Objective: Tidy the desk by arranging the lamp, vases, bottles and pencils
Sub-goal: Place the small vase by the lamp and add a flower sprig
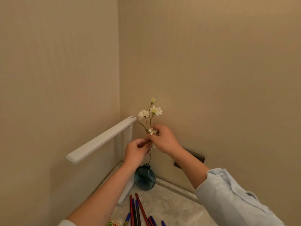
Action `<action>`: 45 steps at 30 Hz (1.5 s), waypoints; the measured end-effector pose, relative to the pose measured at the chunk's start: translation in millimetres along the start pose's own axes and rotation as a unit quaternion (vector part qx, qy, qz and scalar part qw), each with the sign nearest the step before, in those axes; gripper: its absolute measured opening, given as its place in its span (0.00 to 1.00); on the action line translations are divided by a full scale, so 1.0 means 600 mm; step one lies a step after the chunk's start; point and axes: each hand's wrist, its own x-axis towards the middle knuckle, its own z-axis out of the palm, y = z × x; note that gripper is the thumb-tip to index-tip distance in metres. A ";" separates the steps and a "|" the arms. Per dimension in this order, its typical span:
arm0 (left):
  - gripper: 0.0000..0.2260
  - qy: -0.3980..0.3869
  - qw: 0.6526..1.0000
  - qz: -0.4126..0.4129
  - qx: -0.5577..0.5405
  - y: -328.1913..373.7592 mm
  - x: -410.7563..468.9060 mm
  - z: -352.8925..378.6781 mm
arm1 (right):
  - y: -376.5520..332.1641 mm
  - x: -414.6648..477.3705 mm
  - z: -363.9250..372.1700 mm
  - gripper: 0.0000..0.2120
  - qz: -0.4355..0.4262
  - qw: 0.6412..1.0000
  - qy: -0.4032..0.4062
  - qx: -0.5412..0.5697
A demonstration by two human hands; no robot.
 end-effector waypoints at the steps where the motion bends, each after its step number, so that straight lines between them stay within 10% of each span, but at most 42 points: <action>1: 0.06 -0.002 1.000 0.001 0.002 -0.006 -0.002 -0.001 | 0.006 -0.001 0.005 0.05 0.004 1.000 -0.003 0.000; 23: 0.10 -0.005 0.989 -0.003 0.145 -0.093 -0.053 -0.039 | 0.081 -0.060 0.080 0.03 0.074 0.996 -0.029 0.034; 34: 0.19 0.026 0.989 -0.039 0.137 -0.053 -0.132 -0.045 | 0.077 -0.151 0.040 0.33 0.153 0.984 -0.015 0.094; 45: 0.13 0.005 0.991 -0.059 0.117 -0.037 -0.274 -0.012 | 0.094 -0.344 0.006 0.21 0.197 0.972 0.001 0.131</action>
